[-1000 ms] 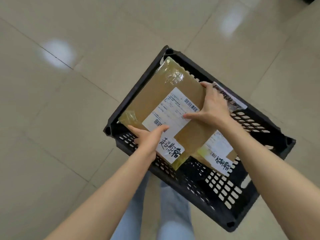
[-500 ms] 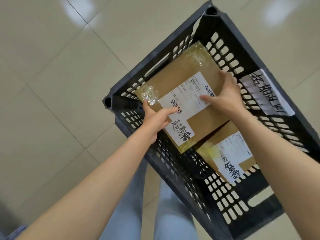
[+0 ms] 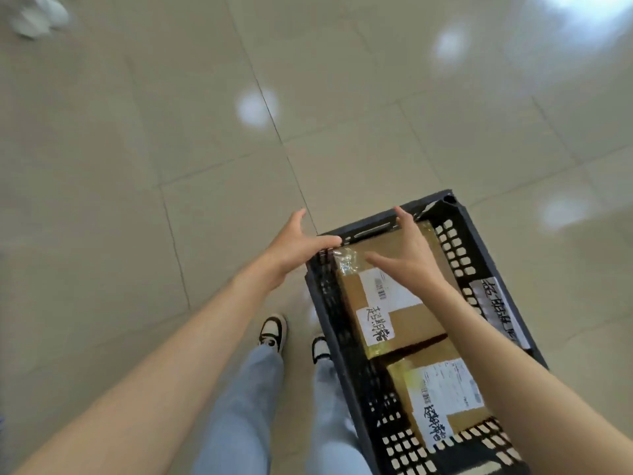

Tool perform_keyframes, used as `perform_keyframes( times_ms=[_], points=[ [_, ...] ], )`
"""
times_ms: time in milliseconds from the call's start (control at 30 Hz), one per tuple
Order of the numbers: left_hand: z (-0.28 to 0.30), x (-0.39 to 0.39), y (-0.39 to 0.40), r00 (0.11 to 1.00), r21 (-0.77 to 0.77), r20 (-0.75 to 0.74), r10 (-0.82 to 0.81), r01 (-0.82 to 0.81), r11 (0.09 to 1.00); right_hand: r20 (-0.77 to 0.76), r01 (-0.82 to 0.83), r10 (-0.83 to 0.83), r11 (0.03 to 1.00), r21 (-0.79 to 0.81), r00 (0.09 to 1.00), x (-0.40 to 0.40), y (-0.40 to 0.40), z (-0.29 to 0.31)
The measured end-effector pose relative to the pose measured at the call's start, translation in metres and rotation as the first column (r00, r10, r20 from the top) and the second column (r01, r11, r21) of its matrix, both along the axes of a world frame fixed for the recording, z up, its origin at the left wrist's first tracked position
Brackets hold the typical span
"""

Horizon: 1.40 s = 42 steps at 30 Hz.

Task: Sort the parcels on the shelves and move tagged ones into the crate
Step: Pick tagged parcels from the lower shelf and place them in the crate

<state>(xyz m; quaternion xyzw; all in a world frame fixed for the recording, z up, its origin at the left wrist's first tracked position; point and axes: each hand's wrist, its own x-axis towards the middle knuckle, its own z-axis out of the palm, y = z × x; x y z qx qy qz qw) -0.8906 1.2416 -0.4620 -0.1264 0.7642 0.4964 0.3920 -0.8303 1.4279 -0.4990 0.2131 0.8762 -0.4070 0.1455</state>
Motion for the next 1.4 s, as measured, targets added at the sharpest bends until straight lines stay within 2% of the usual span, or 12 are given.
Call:
perform_keyframes(
  times_ms=[133, 267, 333, 467, 567, 700, 867, 1000, 1100, 1200, 1400],
  points=[
    [0.062, -0.007, -0.09, 0.981, -0.05, -0.165, 0.105, -0.115, 0.992, -0.08, -0.236, 0.241, 0.97, 0.061, 0.967, -0.047, -0.07, 0.072],
    [0.11, 0.001, -0.192, 0.925, -0.07, -0.306, 0.227, -0.26, 0.963, -0.17, -0.425, 0.443, 0.896, 0.132, 0.881, -0.081, -0.164, 0.135],
    [0.13, 0.014, -0.245, 0.882, -0.061, -0.368, 0.296, -0.341, 0.938, -0.191, -0.524, 0.551, 0.834, 0.173, 0.812, -0.088, -0.221, 0.159],
    [0.162, 0.063, -0.369, 0.798, -0.049, -0.418, 0.435, -0.498, 0.866, -0.14, -0.715, 0.755, 0.653, 0.25, 0.641, -0.086, -0.358, 0.191],
    [0.179, 0.115, -0.48, 0.685, -0.058, -0.451, 0.572, -0.662, 0.747, -0.149, -0.814, 0.858, 0.514, 0.27, 0.492, -0.07, -0.479, 0.207],
    [0.203, 0.206, -0.621, 0.475, -0.09, -0.513, 0.715, -0.858, 0.505, -0.217, -0.907, 0.935, 0.332, 0.26, 0.28, -0.022, -0.644, 0.223],
    [0.233, 0.319, -0.751, 0.244, -0.062, -0.57, 0.785, -0.965, 0.255, -0.261, -0.968, 0.965, 0.091, 0.235, 0.027, 0.059, -0.812, 0.238],
    [0.241, 0.383, -0.814, 0.094, -0.029, -0.581, 0.809, -0.995, 0.095, -0.218, -0.946, 0.962, -0.094, 0.311, -0.167, 0.104, -0.906, 0.243],
    [0.23, 0.41, -0.85, -0.009, 0.009, -0.543, 0.84, -1.0, -0.004, -0.179, -0.936, 0.959, -0.155, 0.316, -0.22, 0.116, -0.963, 0.238],
    [0.216, 0.419, -0.889, -0.078, 0.03, -0.506, 0.859, -0.997, -0.073, -0.145, -0.945, 0.963, -0.181, 0.274, -0.226, 0.114, -1.018, 0.223],
    [0.199, 0.388, -1.01, -0.093, 0.029, -0.509, 0.856, -0.995, -0.091, -0.13, -0.952, 0.962, -0.207, 0.227, -0.24, 0.073, -1.166, 0.201]
  ],
)
